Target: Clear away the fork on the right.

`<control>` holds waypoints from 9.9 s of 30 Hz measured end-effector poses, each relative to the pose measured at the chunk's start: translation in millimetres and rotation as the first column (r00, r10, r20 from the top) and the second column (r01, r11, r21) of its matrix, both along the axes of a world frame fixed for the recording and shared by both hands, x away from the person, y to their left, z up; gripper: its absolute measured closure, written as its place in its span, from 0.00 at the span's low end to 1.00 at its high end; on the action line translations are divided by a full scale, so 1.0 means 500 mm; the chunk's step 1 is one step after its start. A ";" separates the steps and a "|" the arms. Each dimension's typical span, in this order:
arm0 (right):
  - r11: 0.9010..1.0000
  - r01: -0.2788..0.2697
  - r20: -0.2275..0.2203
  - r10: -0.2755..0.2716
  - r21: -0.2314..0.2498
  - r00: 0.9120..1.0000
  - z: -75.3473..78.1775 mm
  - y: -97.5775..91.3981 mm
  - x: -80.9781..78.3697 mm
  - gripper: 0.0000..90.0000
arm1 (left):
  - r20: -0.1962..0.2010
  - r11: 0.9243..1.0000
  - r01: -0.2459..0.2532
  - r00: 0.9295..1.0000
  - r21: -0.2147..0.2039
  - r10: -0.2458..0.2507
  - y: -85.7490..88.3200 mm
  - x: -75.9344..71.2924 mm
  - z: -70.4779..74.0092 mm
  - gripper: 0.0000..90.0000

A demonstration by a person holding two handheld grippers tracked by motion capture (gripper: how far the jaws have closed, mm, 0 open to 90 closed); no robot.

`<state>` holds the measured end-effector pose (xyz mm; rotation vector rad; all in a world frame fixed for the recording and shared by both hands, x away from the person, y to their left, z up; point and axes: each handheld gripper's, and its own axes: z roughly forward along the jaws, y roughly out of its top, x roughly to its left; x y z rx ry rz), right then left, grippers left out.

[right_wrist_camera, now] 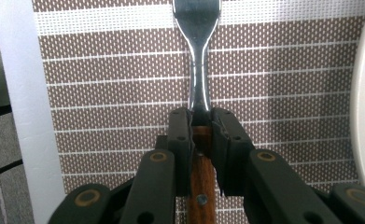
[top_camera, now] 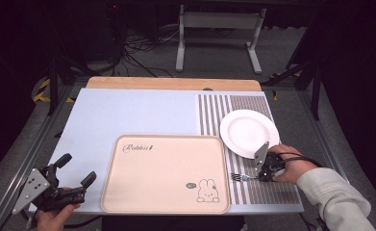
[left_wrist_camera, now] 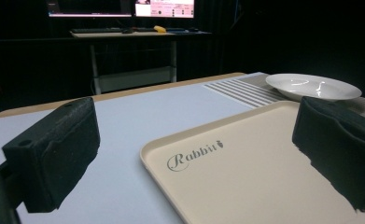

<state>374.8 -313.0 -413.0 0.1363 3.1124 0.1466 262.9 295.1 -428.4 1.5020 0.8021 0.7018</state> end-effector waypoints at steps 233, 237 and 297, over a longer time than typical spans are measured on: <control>0.840 0.302 0.015 -0.345 0.452 0.939 -0.034 0.361 0.035 1.00 | 0.012 1.000 0.016 1.000 -0.002 -0.016 0.002 -0.002 0.004 0.02; 0.844 0.307 0.009 -0.346 0.440 0.938 -0.038 0.361 0.035 1.00 | 0.012 1.000 0.016 1.000 -0.003 -0.016 0.002 -0.002 0.004 0.02; 0.723 0.426 0.077 -0.549 0.544 0.832 0.022 0.243 0.045 0.92 | 0.009 1.000 0.011 1.000 -0.003 -0.011 0.000 -0.001 0.002 0.02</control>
